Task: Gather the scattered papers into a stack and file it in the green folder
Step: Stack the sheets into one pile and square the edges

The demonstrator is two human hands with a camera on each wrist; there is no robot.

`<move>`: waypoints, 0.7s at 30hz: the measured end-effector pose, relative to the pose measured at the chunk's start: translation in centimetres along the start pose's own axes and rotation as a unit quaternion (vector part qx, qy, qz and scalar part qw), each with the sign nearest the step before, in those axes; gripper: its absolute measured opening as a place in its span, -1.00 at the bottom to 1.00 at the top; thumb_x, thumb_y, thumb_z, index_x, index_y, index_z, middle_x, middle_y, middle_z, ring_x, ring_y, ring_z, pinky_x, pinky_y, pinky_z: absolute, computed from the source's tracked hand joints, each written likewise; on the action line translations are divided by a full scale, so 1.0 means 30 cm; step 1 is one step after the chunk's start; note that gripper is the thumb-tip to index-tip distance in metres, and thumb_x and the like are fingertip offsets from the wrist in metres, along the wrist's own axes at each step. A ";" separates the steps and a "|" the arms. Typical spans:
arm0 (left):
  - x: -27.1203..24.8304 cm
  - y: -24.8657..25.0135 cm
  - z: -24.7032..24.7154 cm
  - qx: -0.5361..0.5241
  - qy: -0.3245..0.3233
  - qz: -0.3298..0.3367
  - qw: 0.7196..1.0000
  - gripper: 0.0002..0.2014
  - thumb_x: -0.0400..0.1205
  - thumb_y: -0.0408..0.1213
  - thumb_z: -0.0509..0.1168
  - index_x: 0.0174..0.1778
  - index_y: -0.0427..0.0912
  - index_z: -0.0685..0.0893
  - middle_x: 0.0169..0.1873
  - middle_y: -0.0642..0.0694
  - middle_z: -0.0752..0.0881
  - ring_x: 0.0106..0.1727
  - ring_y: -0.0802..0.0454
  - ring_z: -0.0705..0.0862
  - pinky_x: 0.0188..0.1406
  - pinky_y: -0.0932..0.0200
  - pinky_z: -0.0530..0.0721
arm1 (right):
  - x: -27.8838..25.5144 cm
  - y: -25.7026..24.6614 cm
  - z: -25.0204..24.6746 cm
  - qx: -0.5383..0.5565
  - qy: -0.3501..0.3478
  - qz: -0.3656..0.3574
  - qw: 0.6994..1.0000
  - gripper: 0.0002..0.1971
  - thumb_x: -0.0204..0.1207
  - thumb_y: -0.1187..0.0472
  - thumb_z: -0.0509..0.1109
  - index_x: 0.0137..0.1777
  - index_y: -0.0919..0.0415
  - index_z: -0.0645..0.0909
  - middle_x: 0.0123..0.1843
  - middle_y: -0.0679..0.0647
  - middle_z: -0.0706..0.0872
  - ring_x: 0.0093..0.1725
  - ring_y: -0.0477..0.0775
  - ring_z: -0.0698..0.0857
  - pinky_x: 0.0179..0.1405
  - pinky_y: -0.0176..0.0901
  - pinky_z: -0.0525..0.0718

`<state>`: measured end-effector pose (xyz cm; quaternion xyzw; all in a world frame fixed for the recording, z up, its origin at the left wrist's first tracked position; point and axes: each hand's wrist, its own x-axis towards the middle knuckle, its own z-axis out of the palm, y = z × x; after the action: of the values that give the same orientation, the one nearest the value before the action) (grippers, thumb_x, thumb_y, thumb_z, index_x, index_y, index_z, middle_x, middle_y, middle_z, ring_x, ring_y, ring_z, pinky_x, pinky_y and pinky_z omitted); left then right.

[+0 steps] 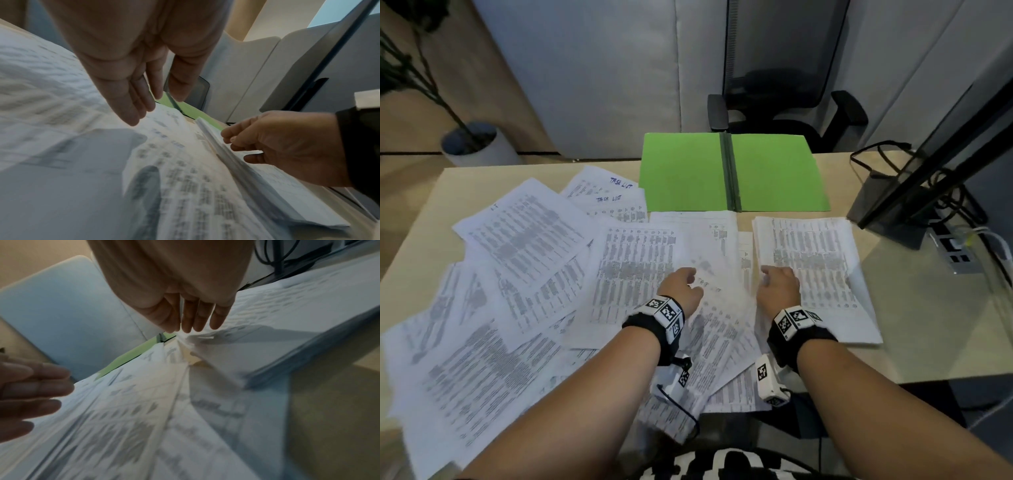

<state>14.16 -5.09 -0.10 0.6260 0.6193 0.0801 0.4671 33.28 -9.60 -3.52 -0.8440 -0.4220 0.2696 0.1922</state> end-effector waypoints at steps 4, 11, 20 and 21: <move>-0.009 -0.147 -0.149 0.041 0.032 -0.023 0.998 -0.49 0.66 -0.30 0.24 0.57 -0.19 0.39 0.47 -0.13 0.52 0.43 -0.09 0.53 0.40 0.10 0.47 | -0.044 -0.108 0.122 0.044 -0.040 -0.043 0.997 -0.64 0.60 0.34 0.19 0.35 0.20 0.61 0.40 0.23 0.54 0.35 0.20 0.57 0.42 0.05 0.52; -0.002 -0.400 -0.322 0.206 0.100 -0.103 0.968 -0.33 0.51 -0.33 0.39 0.57 -0.04 0.37 0.57 -0.27 0.28 0.55 -0.23 0.31 0.50 -0.03 0.37 | -0.096 -0.253 0.281 0.028 -0.072 -0.022 0.997 -0.54 0.54 0.31 0.24 0.46 0.29 0.49 0.39 0.32 0.52 0.32 0.27 0.59 0.41 0.04 0.53; 0.043 -0.489 -0.339 0.096 0.058 -0.129 0.985 0.13 0.33 -0.41 0.58 0.69 -0.04 -0.03 0.43 -0.27 0.47 0.31 -0.22 0.60 0.21 0.07 0.64 | -0.158 -0.377 0.351 0.106 -0.103 0.018 0.989 -0.25 0.60 0.24 0.28 0.69 0.19 -0.03 0.66 0.20 0.12 0.61 0.22 0.23 0.53 -0.05 0.26; 0.045 -0.498 -0.340 0.094 0.052 -0.114 0.988 -0.01 0.34 -0.36 0.56 0.65 -0.11 0.17 0.35 -0.25 0.57 0.24 -0.18 0.64 0.17 0.07 0.67 | -0.164 -0.380 0.352 0.130 -0.098 0.036 0.986 -0.26 0.59 0.26 0.29 0.69 0.20 -0.02 0.66 0.20 0.16 0.58 0.22 0.30 0.48 -0.07 0.33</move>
<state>-2.93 -2.02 -5.36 0.5876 0.7147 0.0002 0.3794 17.38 -6.10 -4.04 -0.7962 -0.3691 0.4103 0.2481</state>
